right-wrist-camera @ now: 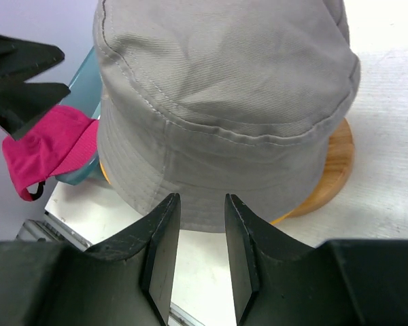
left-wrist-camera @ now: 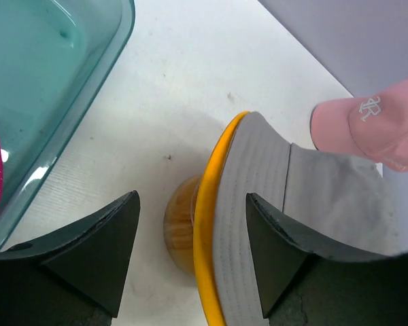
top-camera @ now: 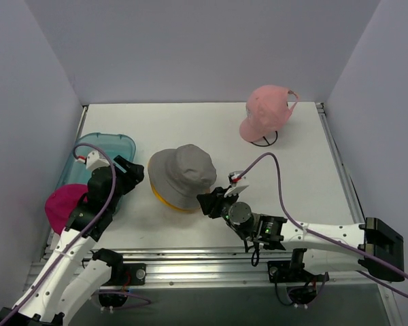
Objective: Stack the hats
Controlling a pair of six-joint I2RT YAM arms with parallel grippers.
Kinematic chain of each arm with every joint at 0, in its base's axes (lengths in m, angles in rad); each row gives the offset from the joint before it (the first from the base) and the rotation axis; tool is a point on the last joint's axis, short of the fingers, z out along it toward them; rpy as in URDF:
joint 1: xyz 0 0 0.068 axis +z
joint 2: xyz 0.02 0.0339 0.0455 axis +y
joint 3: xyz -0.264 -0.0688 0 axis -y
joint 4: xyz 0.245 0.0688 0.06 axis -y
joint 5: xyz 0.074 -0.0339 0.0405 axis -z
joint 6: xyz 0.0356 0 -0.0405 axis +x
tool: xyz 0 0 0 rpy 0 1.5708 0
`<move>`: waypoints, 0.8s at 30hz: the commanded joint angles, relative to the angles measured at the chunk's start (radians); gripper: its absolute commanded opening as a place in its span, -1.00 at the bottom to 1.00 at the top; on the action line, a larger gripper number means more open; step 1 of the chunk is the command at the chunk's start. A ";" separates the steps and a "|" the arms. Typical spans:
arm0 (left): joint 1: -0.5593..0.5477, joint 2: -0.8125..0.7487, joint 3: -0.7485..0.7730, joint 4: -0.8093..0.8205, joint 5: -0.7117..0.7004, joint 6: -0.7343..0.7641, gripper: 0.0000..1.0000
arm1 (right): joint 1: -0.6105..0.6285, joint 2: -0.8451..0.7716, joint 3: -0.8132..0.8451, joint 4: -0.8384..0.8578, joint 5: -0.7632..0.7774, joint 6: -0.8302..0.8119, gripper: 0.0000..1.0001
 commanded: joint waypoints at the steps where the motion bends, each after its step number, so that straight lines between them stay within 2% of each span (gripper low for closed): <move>1: 0.007 0.031 0.093 -0.133 -0.079 0.039 0.45 | 0.013 0.042 0.042 0.045 0.018 0.000 -0.42; 4: 0.021 0.064 0.155 -0.197 -0.116 0.061 0.46 | 0.030 0.096 0.051 0.083 0.002 0.005 -0.42; 6: 0.030 0.072 0.185 -0.210 -0.068 0.091 0.46 | 0.045 0.116 0.063 0.091 0.010 -0.001 -0.42; 7: 0.030 0.063 0.176 -0.146 -0.022 0.105 0.46 | 0.048 0.116 0.066 0.084 0.017 -0.003 -0.42; 8: 0.030 0.058 0.131 -0.101 0.107 0.118 0.46 | 0.051 0.113 0.065 0.079 0.027 -0.003 -0.42; 9: 0.030 0.057 0.104 -0.058 0.163 0.119 0.46 | 0.051 0.096 0.060 0.077 0.030 -0.003 -0.42; 13: 0.030 0.071 -0.018 0.118 0.315 0.105 0.57 | 0.053 0.006 0.022 0.053 0.039 -0.006 -0.42; 18: 0.032 0.084 -0.129 0.299 0.392 0.066 0.69 | 0.053 -0.134 -0.029 -0.022 0.068 -0.009 -0.41; 24: 0.034 0.083 -0.216 0.450 0.388 0.003 0.72 | 0.053 -0.229 -0.049 -0.058 0.080 -0.014 -0.39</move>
